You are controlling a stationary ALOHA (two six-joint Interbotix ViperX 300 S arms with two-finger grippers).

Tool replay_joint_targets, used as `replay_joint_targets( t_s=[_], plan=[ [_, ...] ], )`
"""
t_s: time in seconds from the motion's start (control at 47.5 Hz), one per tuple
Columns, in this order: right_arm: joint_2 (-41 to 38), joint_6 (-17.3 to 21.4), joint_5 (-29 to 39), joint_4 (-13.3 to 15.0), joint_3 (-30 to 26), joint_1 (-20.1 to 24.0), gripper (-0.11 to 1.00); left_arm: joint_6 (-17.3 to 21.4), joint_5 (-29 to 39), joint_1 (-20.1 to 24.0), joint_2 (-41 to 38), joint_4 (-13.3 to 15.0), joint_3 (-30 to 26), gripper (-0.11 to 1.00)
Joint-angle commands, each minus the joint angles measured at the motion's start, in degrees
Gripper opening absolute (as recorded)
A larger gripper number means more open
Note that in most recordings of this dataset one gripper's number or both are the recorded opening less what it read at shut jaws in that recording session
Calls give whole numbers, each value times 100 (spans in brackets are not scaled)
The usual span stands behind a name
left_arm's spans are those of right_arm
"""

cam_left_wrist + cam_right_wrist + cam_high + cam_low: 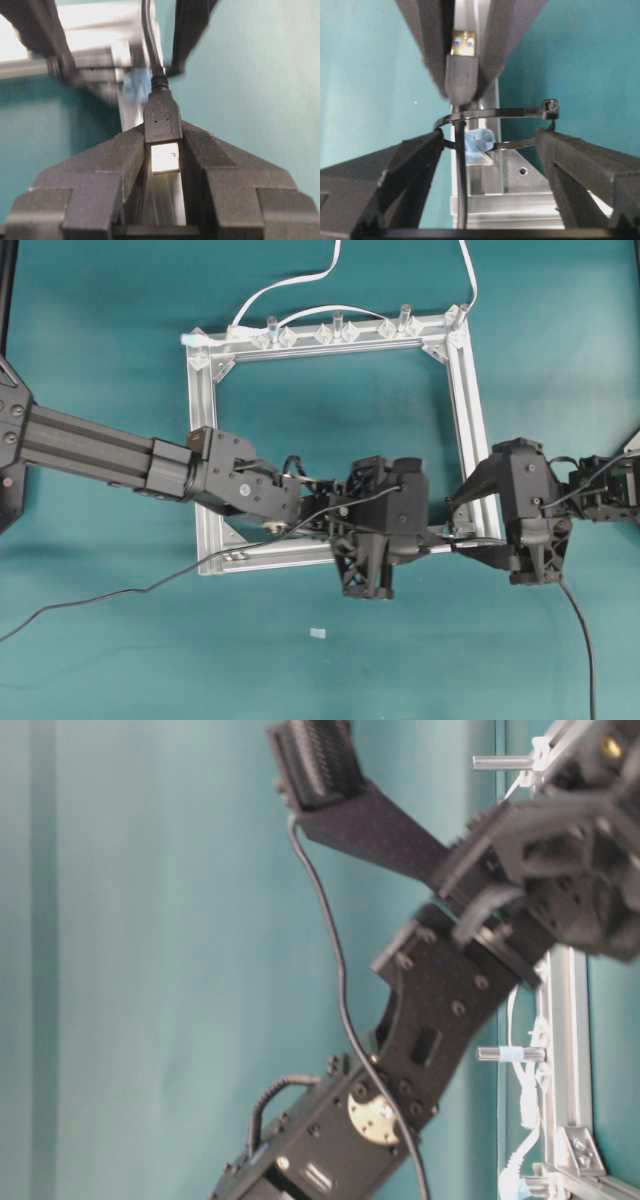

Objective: Insert the wire through the string loop located on the right side.
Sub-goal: 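Pull the cable leftward through the loop with the left gripper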

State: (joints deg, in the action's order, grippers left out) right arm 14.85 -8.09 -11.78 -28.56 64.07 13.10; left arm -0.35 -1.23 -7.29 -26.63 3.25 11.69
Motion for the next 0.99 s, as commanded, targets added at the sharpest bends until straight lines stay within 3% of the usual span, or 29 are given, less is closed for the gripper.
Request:
replay_joint_targets(
  t_s=[0.0, 0.4, 0.78, 0.969],
  plan=[
    [44, -9, -44, 9, -53, -9, 95, -18, 123, -26, 545, -18, 220, 22],
    [44, -9, -35, 9, -53, -9, 95, -62, 536, -272, 1617, -9, 1582, 22],
    [44, -9, -35, 9, -53, 35, 95, -79, 650, -448, 2180, 18, 2259, 22],
    [44, -9, -35, 9, -53, 44, 95, -79, 1063, -483, 2672, 26, 2566, 22]
  ],
)
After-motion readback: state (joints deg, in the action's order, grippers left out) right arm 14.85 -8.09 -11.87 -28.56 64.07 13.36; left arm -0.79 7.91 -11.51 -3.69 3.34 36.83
